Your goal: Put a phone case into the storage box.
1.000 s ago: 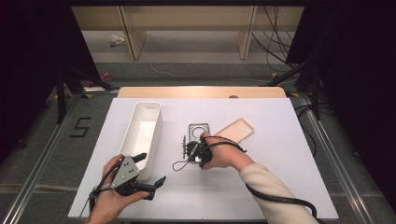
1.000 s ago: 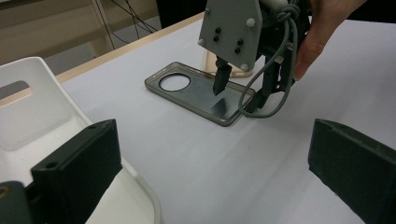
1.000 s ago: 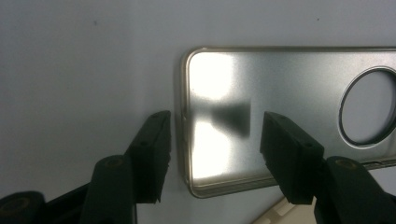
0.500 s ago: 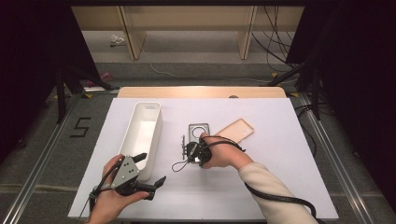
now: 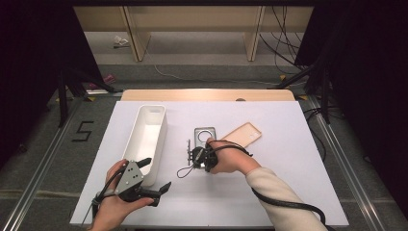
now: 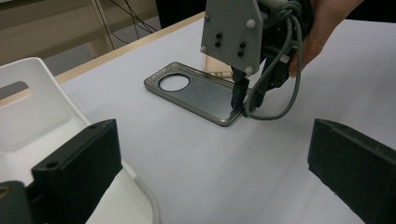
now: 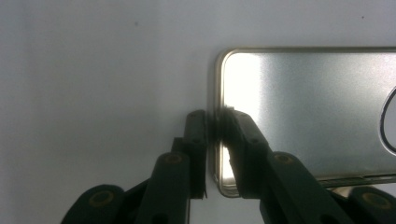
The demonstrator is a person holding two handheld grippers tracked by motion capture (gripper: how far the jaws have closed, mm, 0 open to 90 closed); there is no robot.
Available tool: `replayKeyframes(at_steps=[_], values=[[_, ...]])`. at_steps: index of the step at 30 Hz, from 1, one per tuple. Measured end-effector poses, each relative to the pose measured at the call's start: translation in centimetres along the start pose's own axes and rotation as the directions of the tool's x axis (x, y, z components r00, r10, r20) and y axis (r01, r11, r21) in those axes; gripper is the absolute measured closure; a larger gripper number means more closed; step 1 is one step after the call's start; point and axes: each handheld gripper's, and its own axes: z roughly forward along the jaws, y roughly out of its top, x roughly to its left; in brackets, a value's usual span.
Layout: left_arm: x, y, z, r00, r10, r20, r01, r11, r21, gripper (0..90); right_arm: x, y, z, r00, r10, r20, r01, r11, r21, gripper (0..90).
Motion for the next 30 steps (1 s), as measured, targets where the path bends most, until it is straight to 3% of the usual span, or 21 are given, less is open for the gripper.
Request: replayKeyframes(at_steps=[11, 30], values=[[-0.02, 0.01, -0.01, 1.0000, -0.001, 0.002, 0.001, 1.0000, 0.000, 2.2, -0.13, -0.07, -0.04, 0.9998, 0.019, -0.005, -0.019, 1.000, 0.001, 85.1], [0.00, -0.02, -0.05, 1.0000, -0.003, 0.000, 0.003, 1.0000, -0.001, 2.3, 0.31, -0.33, -0.13, 0.9998, -0.003, 0.022, 0.004, 1.000, -0.013, 88.8]])
